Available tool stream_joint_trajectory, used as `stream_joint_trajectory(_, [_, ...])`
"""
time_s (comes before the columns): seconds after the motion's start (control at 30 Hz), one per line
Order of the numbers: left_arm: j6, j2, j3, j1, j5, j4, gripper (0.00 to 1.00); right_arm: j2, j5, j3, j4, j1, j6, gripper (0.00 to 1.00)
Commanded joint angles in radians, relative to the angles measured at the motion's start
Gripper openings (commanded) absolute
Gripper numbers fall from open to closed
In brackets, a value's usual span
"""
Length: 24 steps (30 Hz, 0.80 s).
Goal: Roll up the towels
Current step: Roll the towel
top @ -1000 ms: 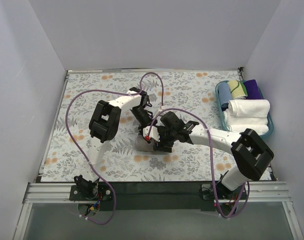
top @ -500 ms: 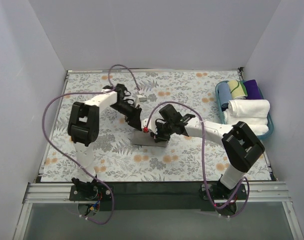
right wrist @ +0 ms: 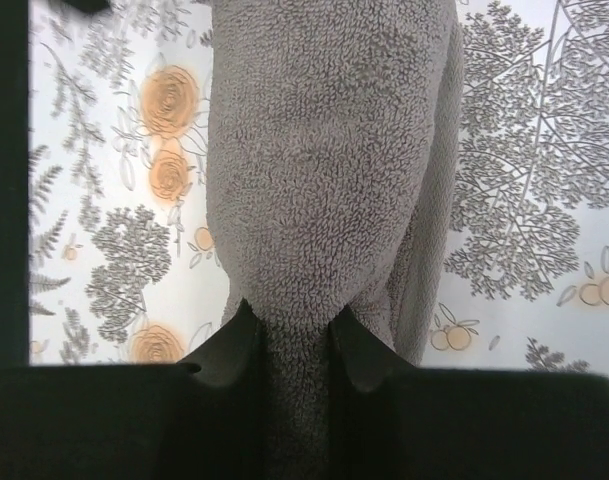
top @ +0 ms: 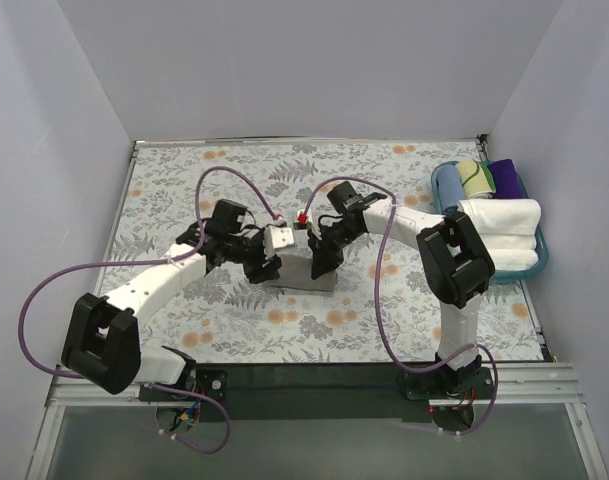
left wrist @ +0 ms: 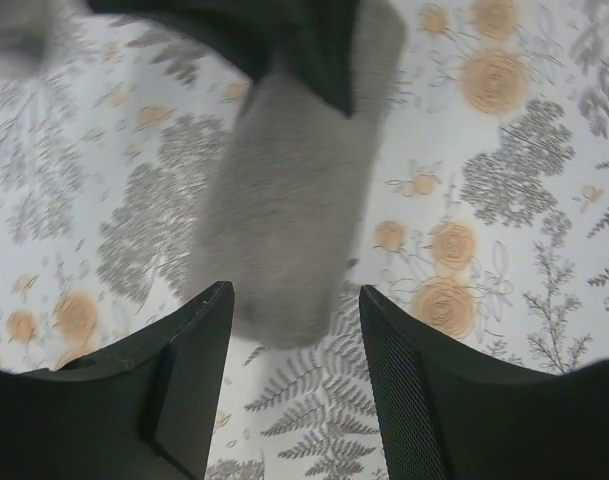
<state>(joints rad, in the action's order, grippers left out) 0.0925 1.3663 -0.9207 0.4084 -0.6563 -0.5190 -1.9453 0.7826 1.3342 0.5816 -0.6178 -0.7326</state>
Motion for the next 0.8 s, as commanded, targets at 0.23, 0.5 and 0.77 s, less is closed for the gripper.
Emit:
stream_joint_trajectory(0.23, [0.125,-0.001,0.115,0.217,0.205,0.231,0.51,-0.165,0.064,0.025,0.32,-0.002,-0.059,0.04])
stream_joint_trajectory(0.5, [0.187,0.1,0.137,0.236,0.173,0.171,0.4,-0.158,0.052,0.048,0.317,0.012,-0.042,0.14])
stream_joint_trajectory(0.77, [0.194,0.235,0.059,0.219,0.116,-0.093,0.08,0.069,-0.014,0.002,0.232,0.117,0.071,0.55])
